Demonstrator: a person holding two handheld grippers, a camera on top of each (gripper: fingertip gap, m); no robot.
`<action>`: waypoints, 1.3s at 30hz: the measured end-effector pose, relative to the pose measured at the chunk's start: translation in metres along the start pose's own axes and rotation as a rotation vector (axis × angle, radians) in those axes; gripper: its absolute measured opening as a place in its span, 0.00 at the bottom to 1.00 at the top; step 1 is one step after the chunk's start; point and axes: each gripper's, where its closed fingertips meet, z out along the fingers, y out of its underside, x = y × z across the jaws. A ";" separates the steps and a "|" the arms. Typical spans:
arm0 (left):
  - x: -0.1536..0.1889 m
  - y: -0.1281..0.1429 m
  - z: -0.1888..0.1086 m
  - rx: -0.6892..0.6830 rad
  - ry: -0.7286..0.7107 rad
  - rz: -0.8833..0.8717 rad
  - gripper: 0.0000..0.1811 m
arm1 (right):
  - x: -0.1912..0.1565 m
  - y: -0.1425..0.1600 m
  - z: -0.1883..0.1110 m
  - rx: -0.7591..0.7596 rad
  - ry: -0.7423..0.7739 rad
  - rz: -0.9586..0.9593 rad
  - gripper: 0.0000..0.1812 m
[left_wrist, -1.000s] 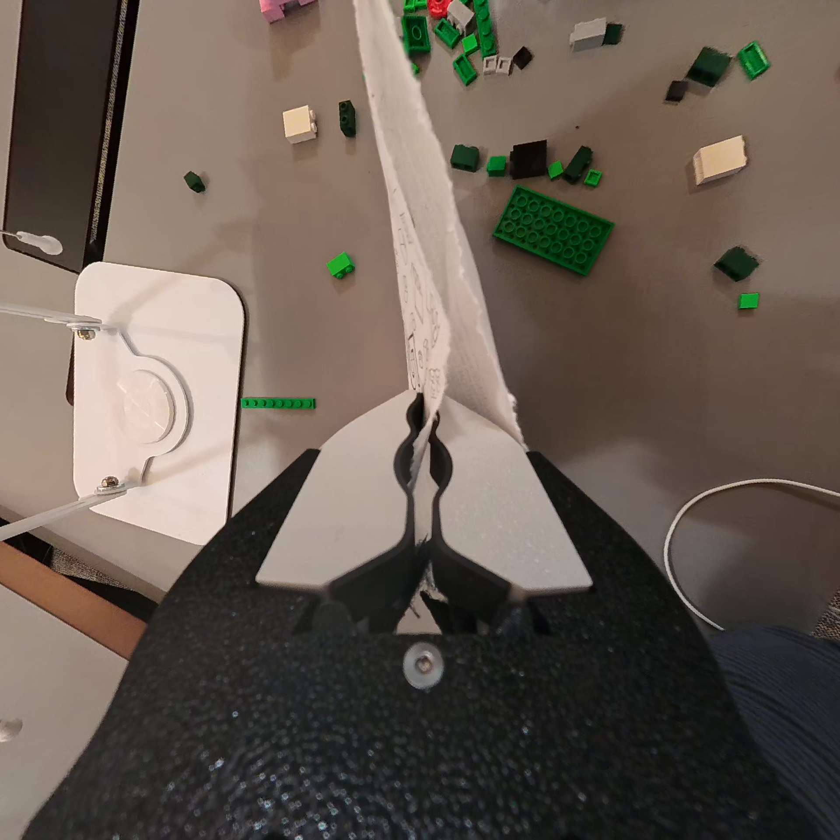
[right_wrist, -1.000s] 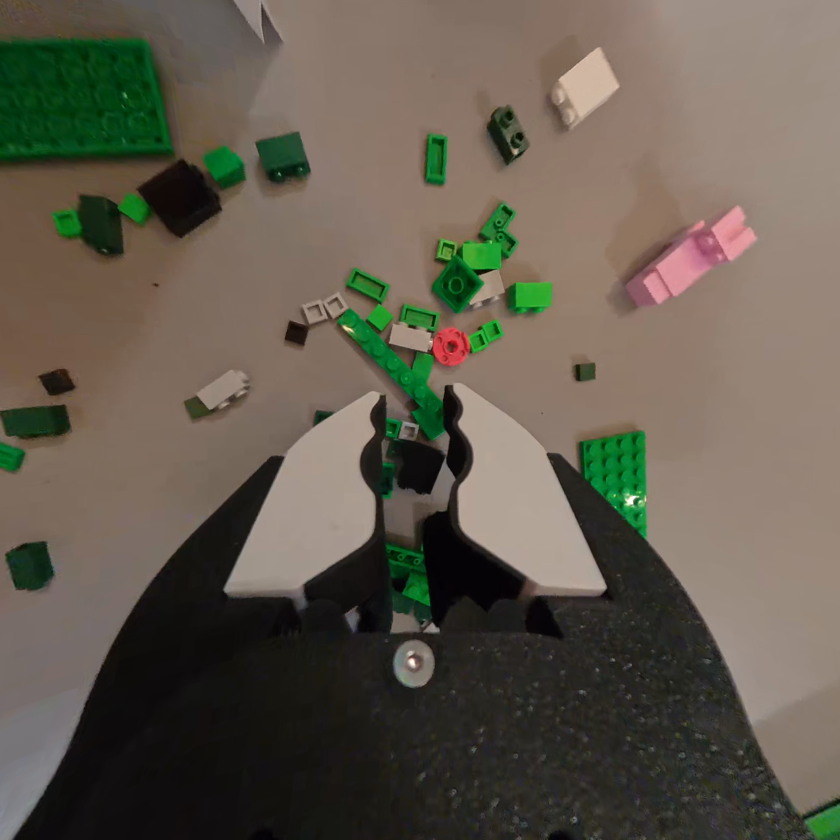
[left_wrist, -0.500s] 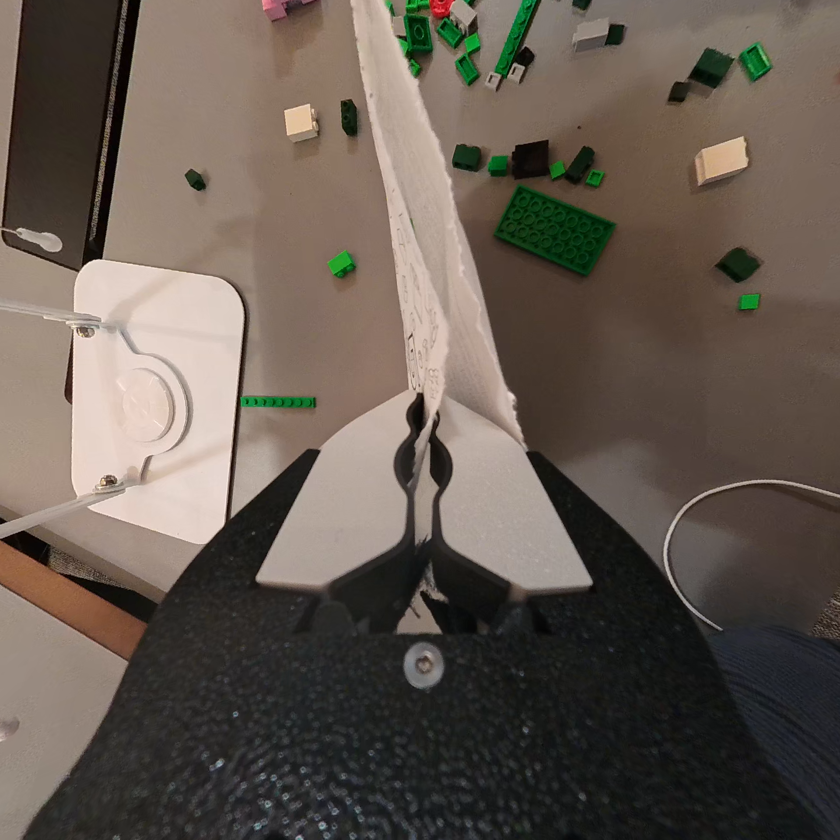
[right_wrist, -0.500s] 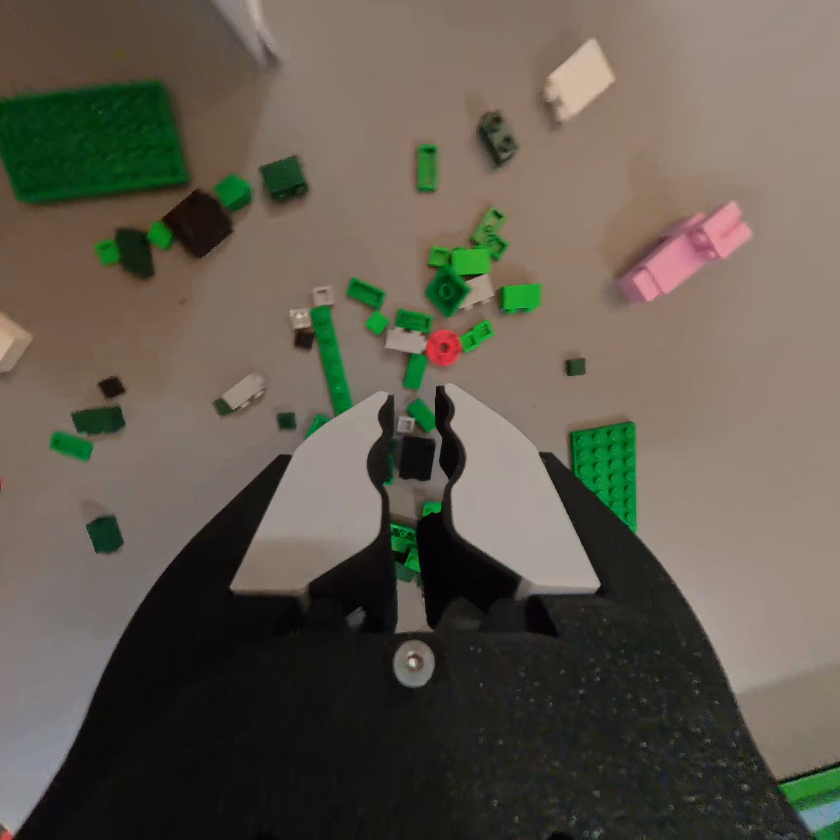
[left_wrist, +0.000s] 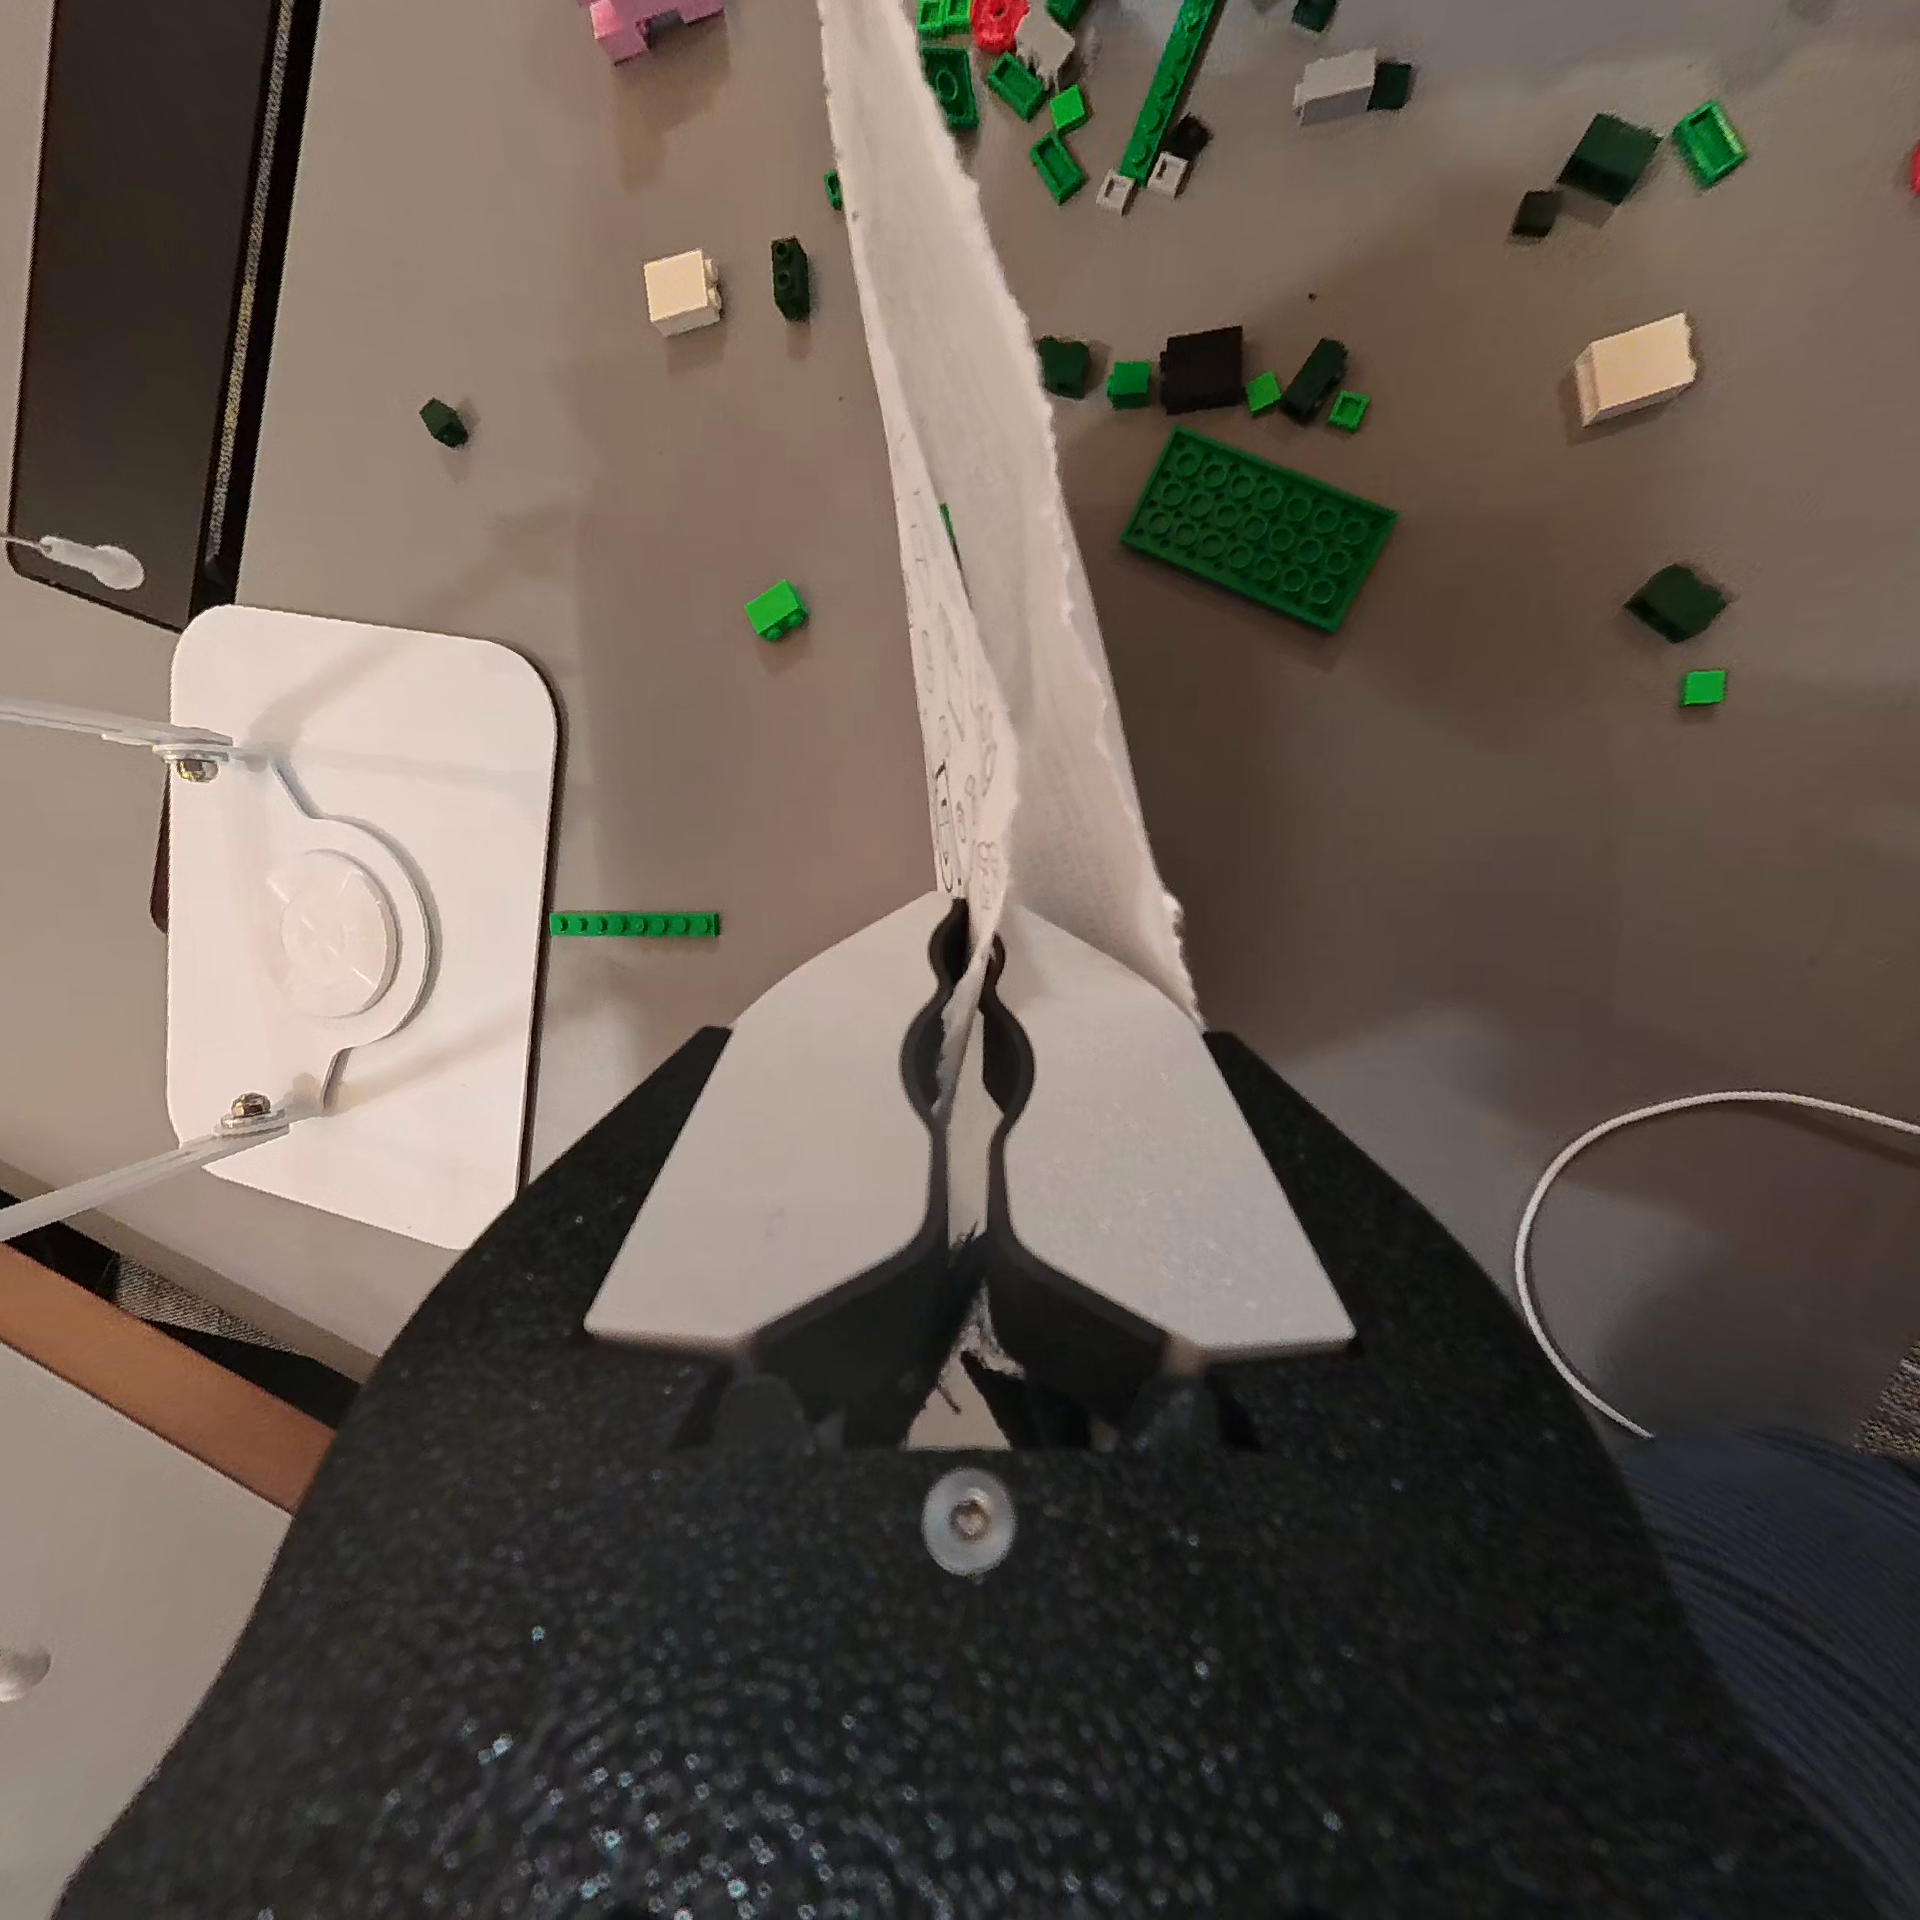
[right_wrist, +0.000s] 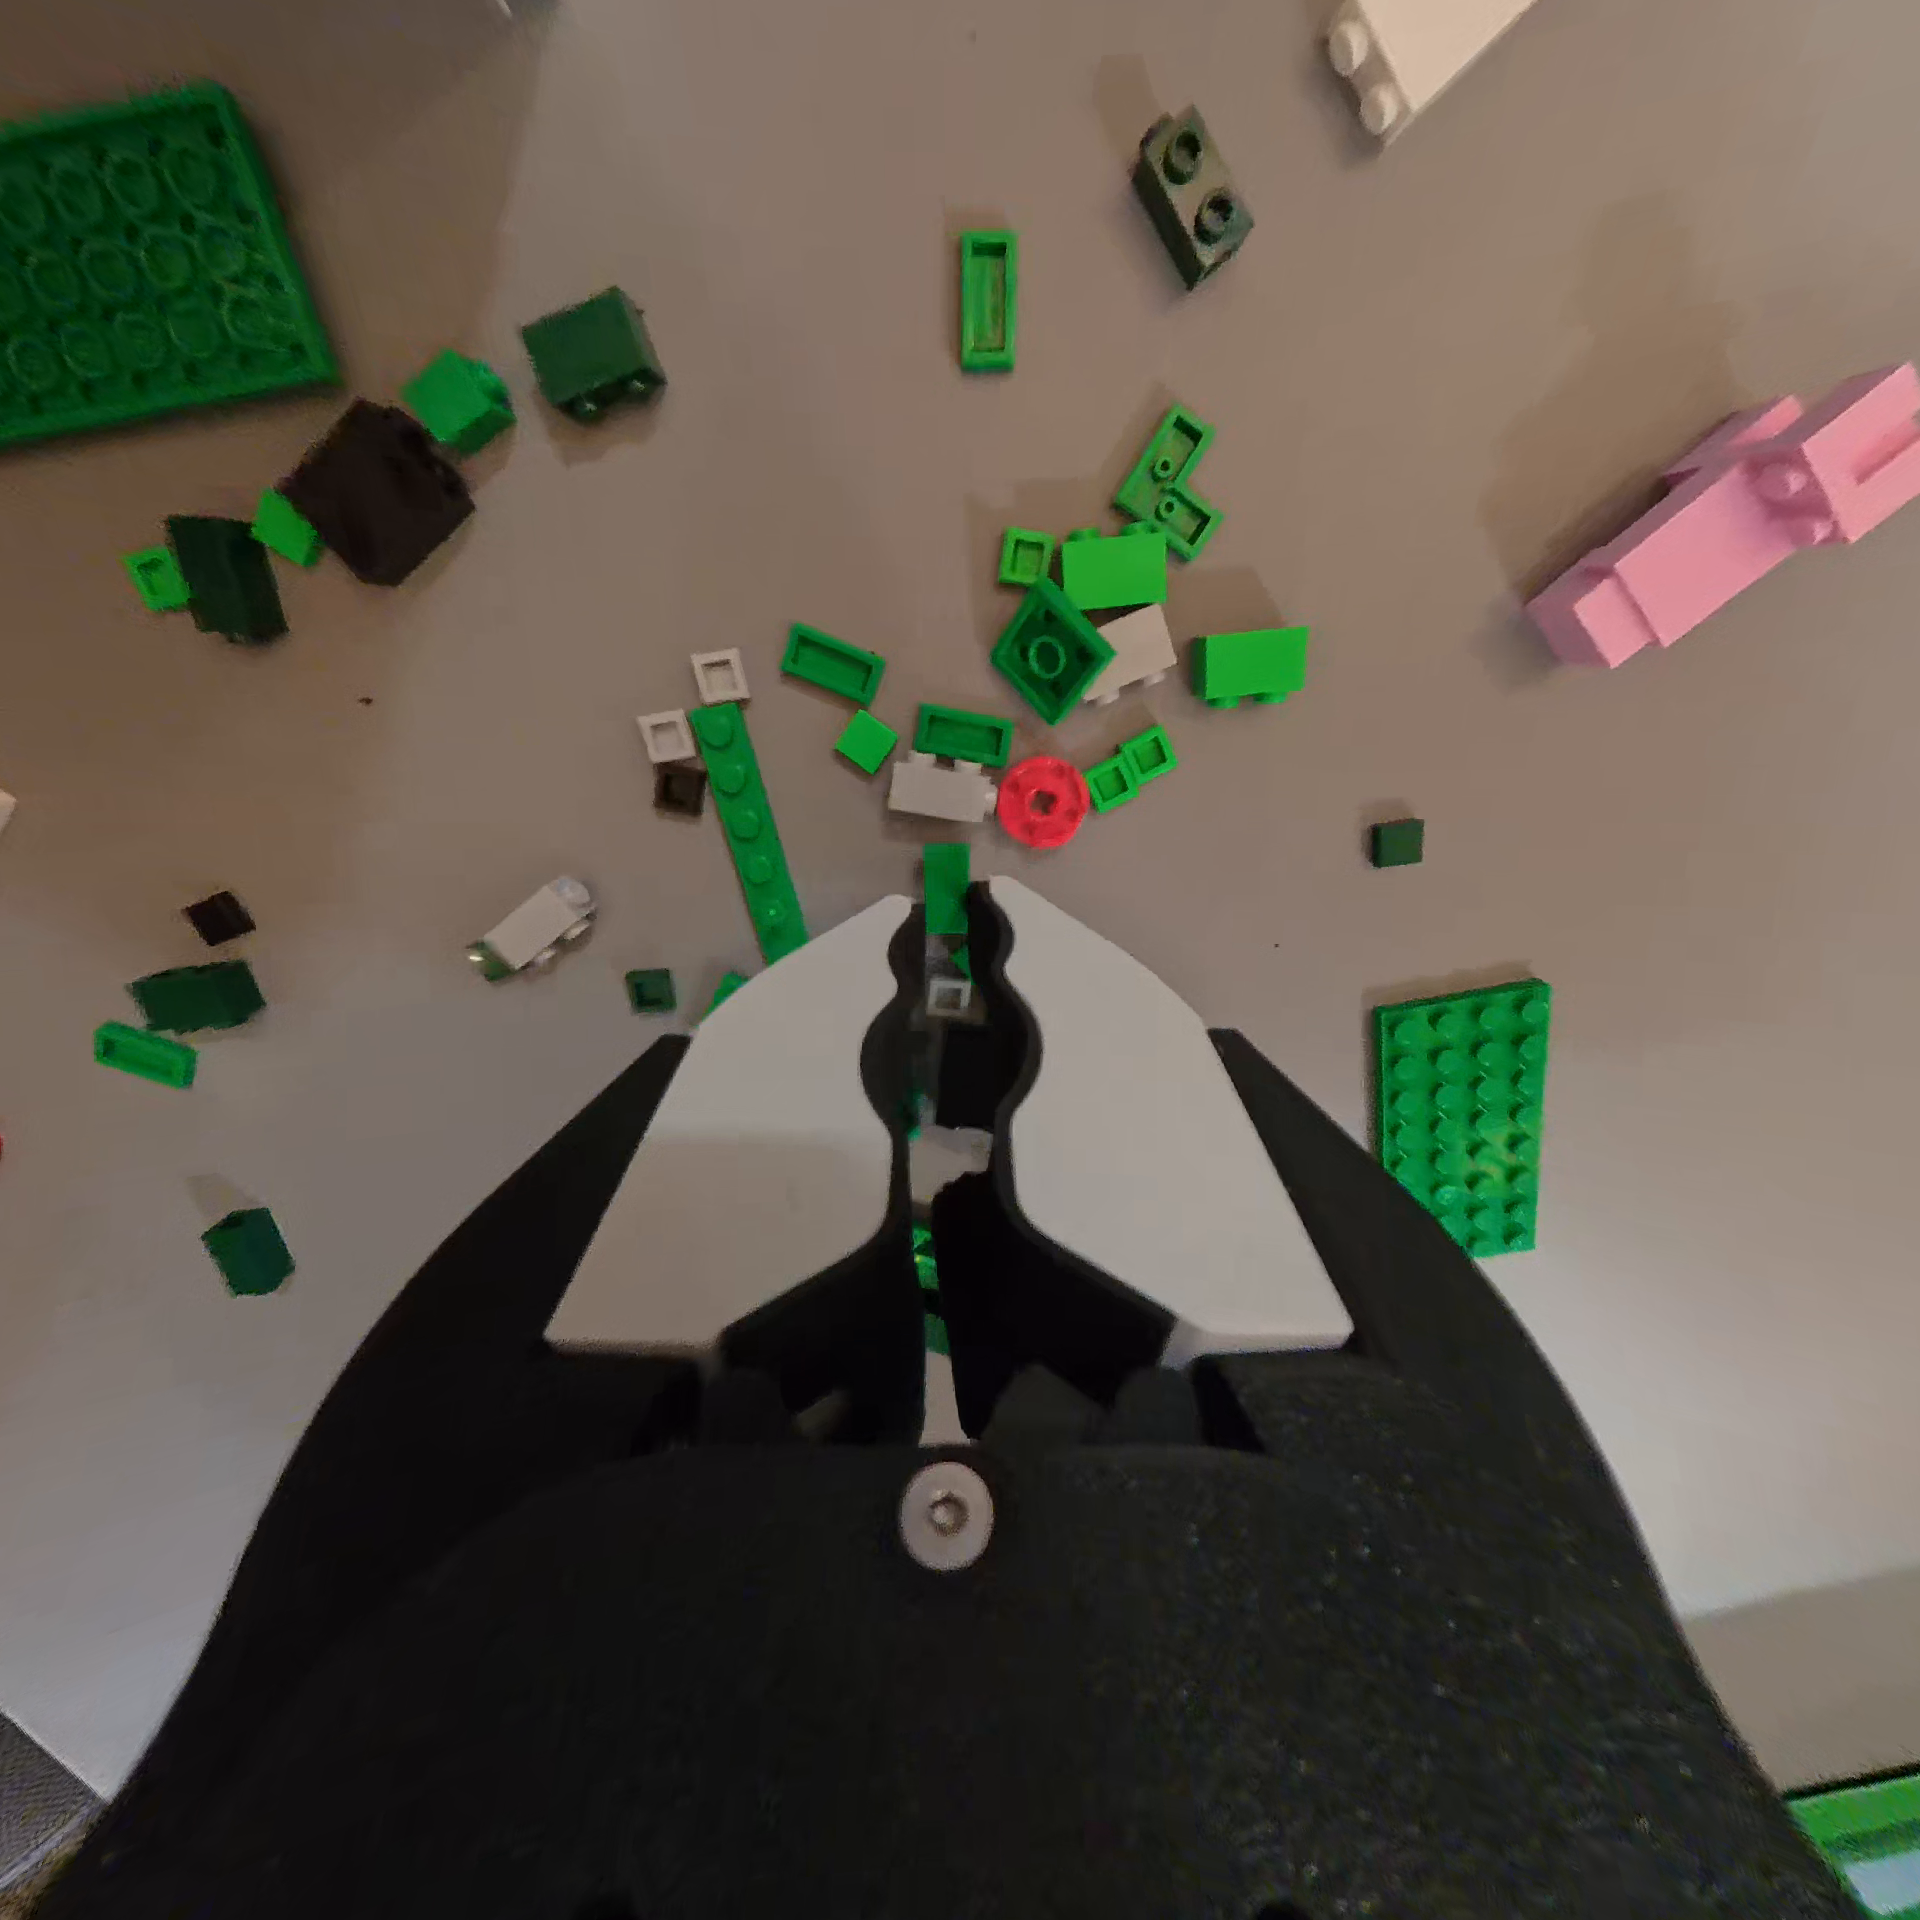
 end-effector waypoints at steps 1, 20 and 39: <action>0.000 0.000 0.000 0.001 0.001 0.002 0.00 | -0.003 -0.004 -0.008 0.023 0.001 -0.002 0.04; 0.002 -0.008 -0.002 0.042 0.009 0.011 0.00 | -0.125 -0.194 -0.122 0.396 0.297 -0.595 0.05; 0.005 -0.008 -0.003 0.043 0.021 0.008 0.00 | -0.132 -0.171 -0.123 0.333 0.222 -0.599 0.13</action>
